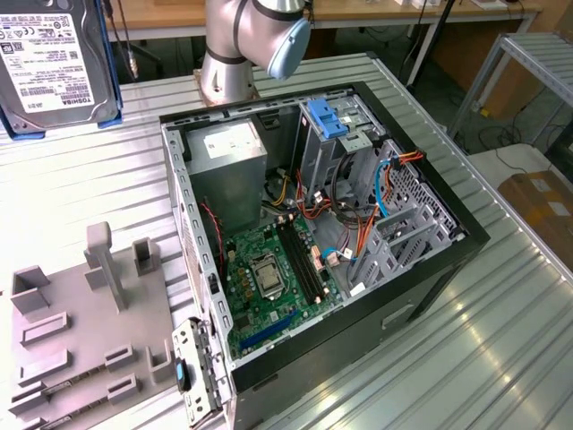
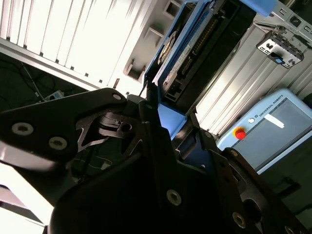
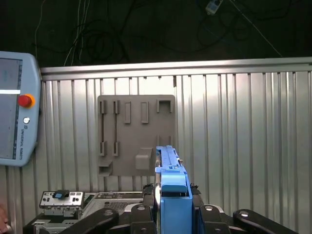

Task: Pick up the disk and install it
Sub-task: 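Pick up the disk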

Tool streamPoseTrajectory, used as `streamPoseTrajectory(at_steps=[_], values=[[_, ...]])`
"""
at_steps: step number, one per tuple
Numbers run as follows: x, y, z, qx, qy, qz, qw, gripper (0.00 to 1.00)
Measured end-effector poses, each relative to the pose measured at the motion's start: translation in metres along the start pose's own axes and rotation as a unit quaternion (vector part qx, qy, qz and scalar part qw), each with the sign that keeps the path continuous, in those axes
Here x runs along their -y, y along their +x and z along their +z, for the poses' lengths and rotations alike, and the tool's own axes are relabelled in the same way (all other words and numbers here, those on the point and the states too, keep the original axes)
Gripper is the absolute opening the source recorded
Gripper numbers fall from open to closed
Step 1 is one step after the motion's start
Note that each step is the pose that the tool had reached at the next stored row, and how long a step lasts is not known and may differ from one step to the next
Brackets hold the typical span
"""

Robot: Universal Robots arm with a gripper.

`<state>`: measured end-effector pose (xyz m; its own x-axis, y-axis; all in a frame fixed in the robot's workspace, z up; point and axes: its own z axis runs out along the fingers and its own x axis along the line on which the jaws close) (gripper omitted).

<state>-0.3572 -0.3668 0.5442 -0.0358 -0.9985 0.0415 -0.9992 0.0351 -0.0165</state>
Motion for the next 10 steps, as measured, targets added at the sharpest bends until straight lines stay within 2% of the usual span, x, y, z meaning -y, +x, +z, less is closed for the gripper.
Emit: streamPoseTrajectory(at_steps=[3,4,6,9,10], values=[[0.0106,-0.0004,0.0003,0.0,0.0,0.0,1.0,0.37],[0.0176,-0.0007,0.0004,0.0,0.0,0.0,1.0,0.37],[0.0266,-0.0014,0.0006,0.0,0.0,0.0,1.0,0.37],[0.046,-0.0027,0.0012,0.0,0.0,0.0,1.0,0.37],[0.0502,-0.003,0.0013,0.0,0.0,0.0,1.0,0.37]])
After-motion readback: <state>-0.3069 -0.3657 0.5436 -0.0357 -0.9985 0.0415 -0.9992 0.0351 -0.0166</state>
